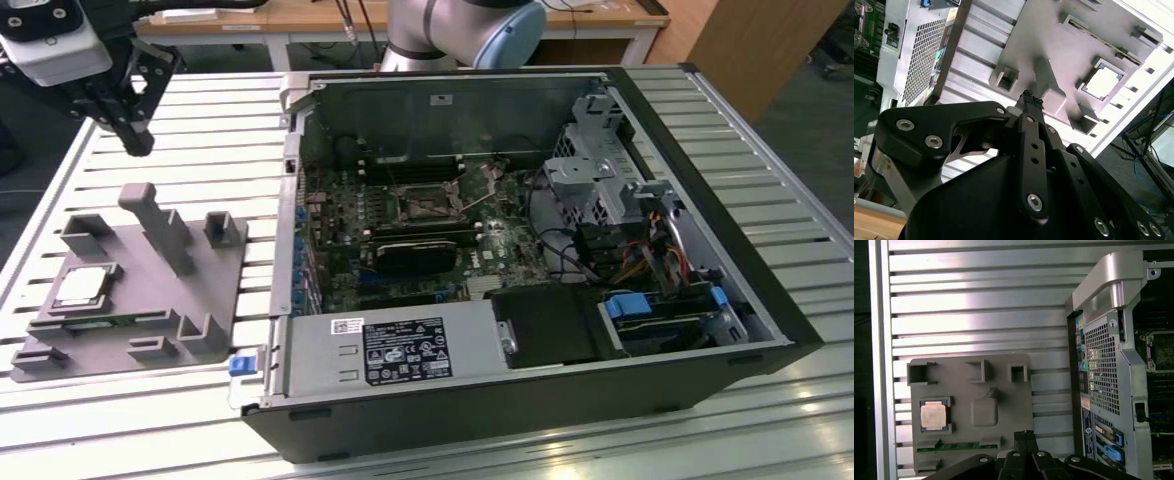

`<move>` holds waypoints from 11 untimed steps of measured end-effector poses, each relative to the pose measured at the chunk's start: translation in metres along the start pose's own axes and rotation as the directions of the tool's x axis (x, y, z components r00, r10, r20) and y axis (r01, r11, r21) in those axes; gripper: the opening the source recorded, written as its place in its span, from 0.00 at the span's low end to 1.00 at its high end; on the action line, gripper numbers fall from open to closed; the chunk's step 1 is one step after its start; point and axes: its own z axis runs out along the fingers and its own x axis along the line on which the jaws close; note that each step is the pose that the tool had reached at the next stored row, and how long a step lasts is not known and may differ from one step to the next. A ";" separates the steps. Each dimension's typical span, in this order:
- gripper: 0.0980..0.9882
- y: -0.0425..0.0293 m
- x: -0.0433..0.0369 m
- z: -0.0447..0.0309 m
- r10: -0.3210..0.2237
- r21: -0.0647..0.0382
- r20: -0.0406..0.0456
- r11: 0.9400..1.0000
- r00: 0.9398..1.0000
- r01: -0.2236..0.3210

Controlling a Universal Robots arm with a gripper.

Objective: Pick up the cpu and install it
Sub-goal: 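Reach for the cpu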

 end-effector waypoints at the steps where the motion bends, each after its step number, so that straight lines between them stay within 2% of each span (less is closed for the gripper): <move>1: 0.01 -0.0001 0.0014 0.0000 0.000 0.000 0.000 1.000 1.000 0.000; 11: 0.01 -0.0012 0.0148 0.0007 0.000 0.000 0.000 1.000 1.000 0.000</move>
